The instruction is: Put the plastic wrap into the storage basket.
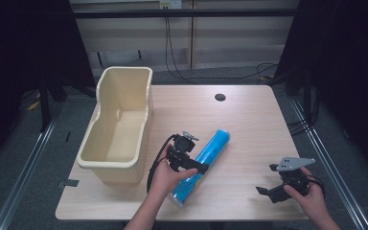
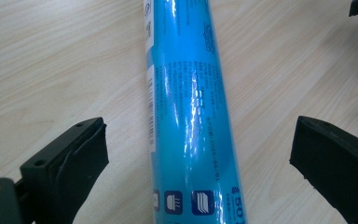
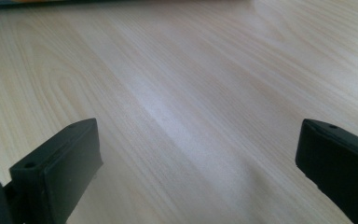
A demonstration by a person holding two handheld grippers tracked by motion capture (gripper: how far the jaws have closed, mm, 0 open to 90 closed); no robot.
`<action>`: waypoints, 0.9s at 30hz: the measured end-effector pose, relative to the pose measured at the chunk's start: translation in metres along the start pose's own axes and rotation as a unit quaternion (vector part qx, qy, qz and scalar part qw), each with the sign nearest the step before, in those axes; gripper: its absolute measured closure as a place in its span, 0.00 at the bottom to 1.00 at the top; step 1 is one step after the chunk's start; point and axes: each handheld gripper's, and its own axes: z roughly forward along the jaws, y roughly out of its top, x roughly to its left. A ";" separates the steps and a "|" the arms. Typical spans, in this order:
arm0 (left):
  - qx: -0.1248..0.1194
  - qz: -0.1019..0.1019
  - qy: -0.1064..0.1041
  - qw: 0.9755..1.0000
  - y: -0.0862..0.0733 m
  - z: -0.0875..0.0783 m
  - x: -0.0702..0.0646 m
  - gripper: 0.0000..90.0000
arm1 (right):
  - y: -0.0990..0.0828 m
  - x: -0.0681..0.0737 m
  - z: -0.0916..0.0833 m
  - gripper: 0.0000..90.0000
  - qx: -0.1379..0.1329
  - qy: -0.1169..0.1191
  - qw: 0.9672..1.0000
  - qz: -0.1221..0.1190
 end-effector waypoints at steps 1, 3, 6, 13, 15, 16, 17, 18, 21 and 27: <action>0.002 0.001 0.002 1.000 0.000 0.000 -0.001 0.04 | 0.000 0.000 0.000 0.00 0.001 -0.002 1.000 0.000; 0.008 0.001 0.006 1.000 0.001 0.002 -0.002 0.04 | 0.000 0.000 0.000 0.00 0.002 -0.001 1.000 0.002; 0.022 0.001 0.018 1.000 0.003 0.007 -0.004 0.01 | -0.001 0.000 0.000 0.00 0.002 0.001 1.000 0.003; 0.041 -0.014 0.005 0.999 0.011 0.020 -0.003 0.00 | -0.001 -0.001 -0.001 0.00 -0.002 0.002 1.000 0.006; 0.058 -0.001 0.017 0.998 0.015 0.023 -0.004 0.00 | -0.001 -0.001 -0.001 0.00 -0.002 0.000 1.000 0.005; 0.062 -0.003 0.017 0.998 0.017 0.025 -0.004 0.00 | -0.001 -0.001 -0.001 0.00 -0.003 0.002 1.000 0.005; 0.071 -0.001 0.021 0.997 0.019 0.027 -0.005 0.00 | 0.000 -0.001 -0.001 0.00 -0.003 0.003 1.000 0.005; 0.078 0.003 0.025 0.997 0.021 0.029 -0.005 0.00 | 0.000 -0.001 -0.001 0.00 -0.003 0.002 1.000 0.007; 0.094 -0.002 0.029 0.995 0.026 0.036 -0.005 0.01 | 0.000 -0.002 -0.002 0.00 -0.005 -0.001 1.000 0.003; 0.131 -0.007 0.032 0.991 0.027 0.053 0.000 0.04 | 0.001 -0.001 -0.003 0.00 -0.009 0.000 1.000 0.002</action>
